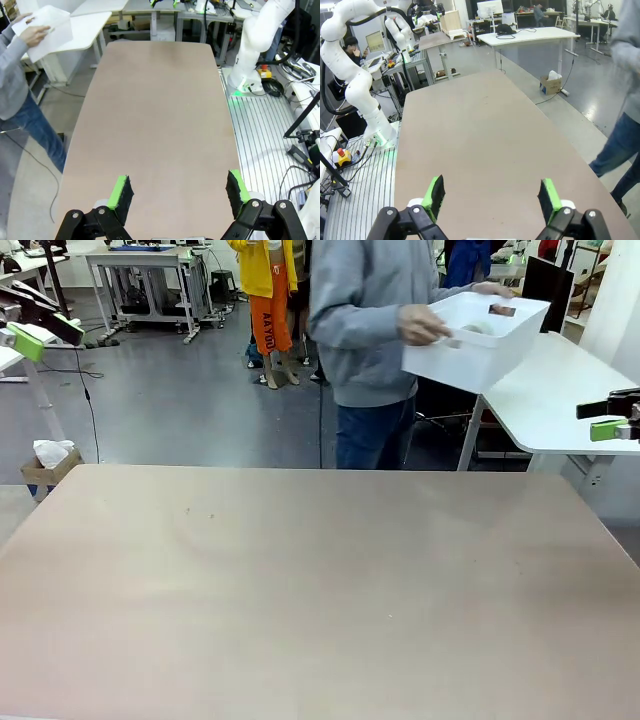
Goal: Stack the cups and store them in the basket.
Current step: Place the stack of Reusable plastic cups into the Pantry Basket.
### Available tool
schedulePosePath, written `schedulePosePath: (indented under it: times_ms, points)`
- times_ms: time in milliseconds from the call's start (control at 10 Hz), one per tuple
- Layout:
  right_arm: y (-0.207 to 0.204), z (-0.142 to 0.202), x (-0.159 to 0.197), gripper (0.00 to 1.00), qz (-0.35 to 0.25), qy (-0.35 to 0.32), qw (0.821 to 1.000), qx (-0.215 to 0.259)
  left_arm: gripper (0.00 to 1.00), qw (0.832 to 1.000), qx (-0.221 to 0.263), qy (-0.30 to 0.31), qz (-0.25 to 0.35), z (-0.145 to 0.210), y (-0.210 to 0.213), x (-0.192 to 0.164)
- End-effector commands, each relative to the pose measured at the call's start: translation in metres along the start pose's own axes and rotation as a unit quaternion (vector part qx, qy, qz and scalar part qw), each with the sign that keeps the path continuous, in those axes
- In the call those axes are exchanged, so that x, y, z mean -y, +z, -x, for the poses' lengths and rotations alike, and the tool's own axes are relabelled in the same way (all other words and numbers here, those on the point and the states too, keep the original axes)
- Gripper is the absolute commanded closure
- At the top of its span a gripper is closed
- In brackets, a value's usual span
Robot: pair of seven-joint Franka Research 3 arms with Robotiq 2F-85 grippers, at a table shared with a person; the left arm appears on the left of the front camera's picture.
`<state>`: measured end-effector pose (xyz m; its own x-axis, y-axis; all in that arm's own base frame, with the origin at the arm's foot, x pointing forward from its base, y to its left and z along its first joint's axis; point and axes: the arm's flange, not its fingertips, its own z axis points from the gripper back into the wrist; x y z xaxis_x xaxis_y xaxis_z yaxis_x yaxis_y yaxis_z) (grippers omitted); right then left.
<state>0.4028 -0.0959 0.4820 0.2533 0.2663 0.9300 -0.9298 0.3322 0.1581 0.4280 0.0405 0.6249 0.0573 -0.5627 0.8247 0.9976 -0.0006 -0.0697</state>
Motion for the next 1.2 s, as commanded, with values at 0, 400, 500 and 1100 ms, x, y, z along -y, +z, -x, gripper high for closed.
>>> schedulePosePath:
  times_ms: [0,400,500,1100]
  points:
    - [0.0018,-0.0043,-0.0022,0.00,-0.003,-0.010,1.000,0.002,0.03,1.000,0.002,0.005,-0.005,-0.0038,0.0020,-0.0002]
    - [0.0018,-0.0043,-0.0022,0.00,-0.003,-0.010,1.000,0.002,0.03,1.000,0.002,0.005,-0.005,-0.0038,0.0020,-0.0002]
    - [0.0018,-0.0043,-0.0022,0.00,-0.003,-0.010,1.000,0.002,0.03,1.000,0.002,0.005,-0.005,-0.0038,0.0020,-0.0002]
    - [0.0018,-0.0043,-0.0022,0.00,-0.003,-0.010,1.000,0.002,0.03,1.000,0.002,0.005,-0.005,-0.0038,0.0020,-0.0002]
